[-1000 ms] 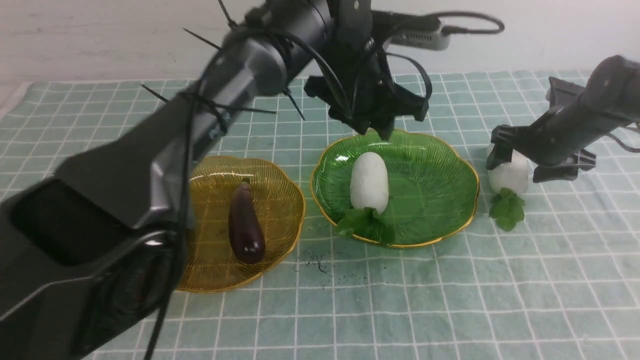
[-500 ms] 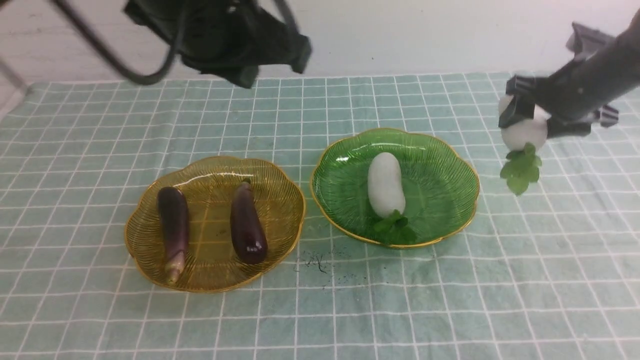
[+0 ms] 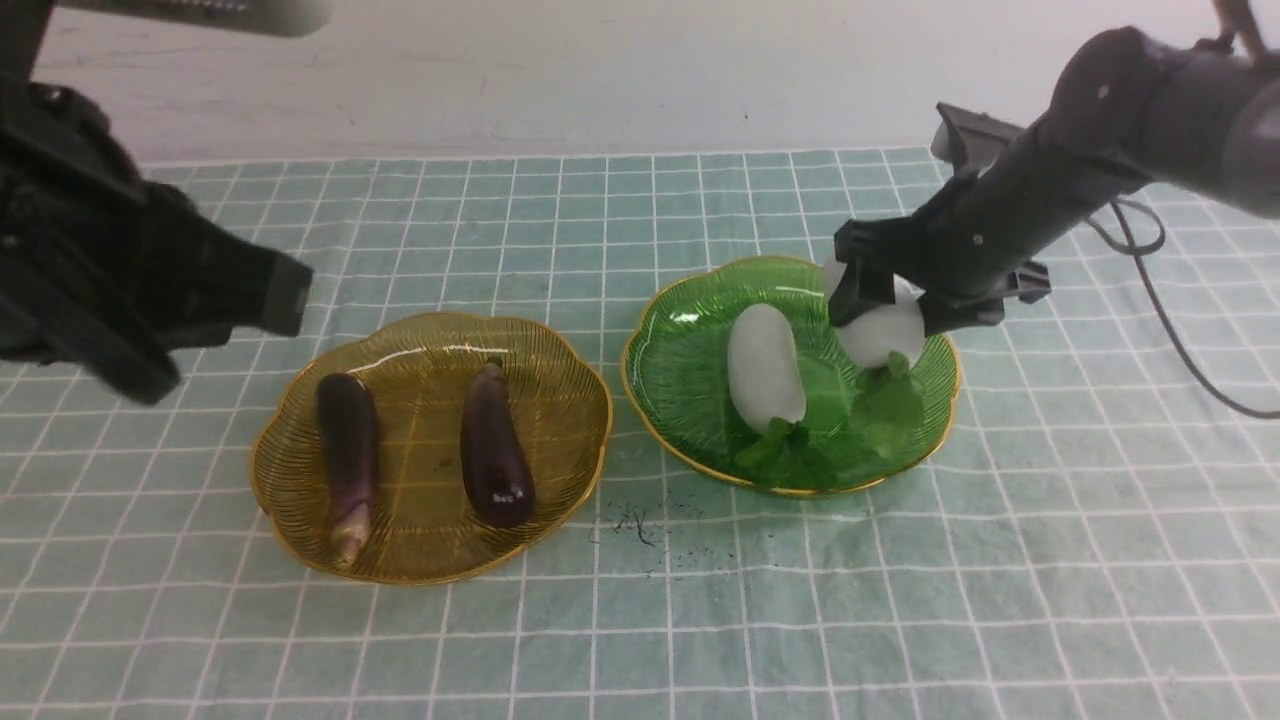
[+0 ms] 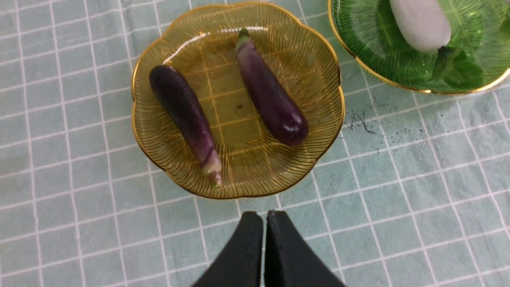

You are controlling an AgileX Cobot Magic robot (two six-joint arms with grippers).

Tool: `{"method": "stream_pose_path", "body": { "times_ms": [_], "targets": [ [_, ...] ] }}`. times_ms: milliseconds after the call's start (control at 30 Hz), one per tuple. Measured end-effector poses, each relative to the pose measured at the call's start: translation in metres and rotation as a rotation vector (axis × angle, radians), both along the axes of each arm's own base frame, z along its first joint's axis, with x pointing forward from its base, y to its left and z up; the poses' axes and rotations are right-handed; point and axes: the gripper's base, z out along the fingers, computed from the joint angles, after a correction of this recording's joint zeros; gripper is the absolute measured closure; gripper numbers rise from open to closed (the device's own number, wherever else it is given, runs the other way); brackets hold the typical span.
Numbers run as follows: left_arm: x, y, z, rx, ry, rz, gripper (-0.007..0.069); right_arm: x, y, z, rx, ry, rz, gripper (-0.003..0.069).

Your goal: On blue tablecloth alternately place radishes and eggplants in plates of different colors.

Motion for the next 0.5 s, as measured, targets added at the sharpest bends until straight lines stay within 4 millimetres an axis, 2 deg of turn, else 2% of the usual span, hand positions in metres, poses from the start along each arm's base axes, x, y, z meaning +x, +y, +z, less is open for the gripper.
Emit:
{"method": "stream_pose_path", "body": {
  "times_ms": [67, 133, 167, 267, 333, 400, 433, 467, 500],
  "targets": [
    [-0.009, 0.006, -0.002, -0.007, -0.004, 0.004, 0.0632, -0.002, 0.000, 0.001, -0.002, 0.028, 0.008, 0.0094],
    [-0.014, 0.009, -0.002, -0.010, -0.008, 0.003, 0.0632, -0.002, 0.001, 0.007, -0.001, 0.040, 0.023, 0.0051],
    [-0.015, 0.010, -0.003, -0.010, -0.009, 0.003, 0.0632, -0.002, 0.001, 0.008, 0.000, 0.042, 0.025, 0.0051],
    [-0.021, 0.014, -0.003, -0.015, -0.014, 0.003, 0.0632, -0.005, 0.002, 0.034, -0.016, 0.059, 0.081, 0.0039],
    [-0.023, 0.015, -0.003, -0.018, -0.017, 0.004, 0.0632, -0.007, 0.000, 0.061, -0.031, 0.016, 0.103, 0.0090],
    [-0.025, 0.016, -0.003, -0.020, -0.022, 0.004, 0.0632, -0.013, -0.003, 0.096, -0.048, -0.075, 0.106, 0.0182],
    [-0.026, 0.017, -0.002, -0.023, -0.026, 0.004, 0.0632, -0.022, -0.006, 0.122, -0.056, -0.144, 0.101, 0.0265],
    [-0.027, 0.017, -0.002, -0.024, -0.027, 0.004, 0.0632, -0.026, -0.007, 0.132, -0.059, -0.166, 0.100, 0.0295],
    [-0.029, 0.019, 0.000, -0.029, -0.034, 0.004, 0.0632, -0.054, -0.014, 0.180, -0.060, -0.278, 0.092, 0.0461]
  ]
}}
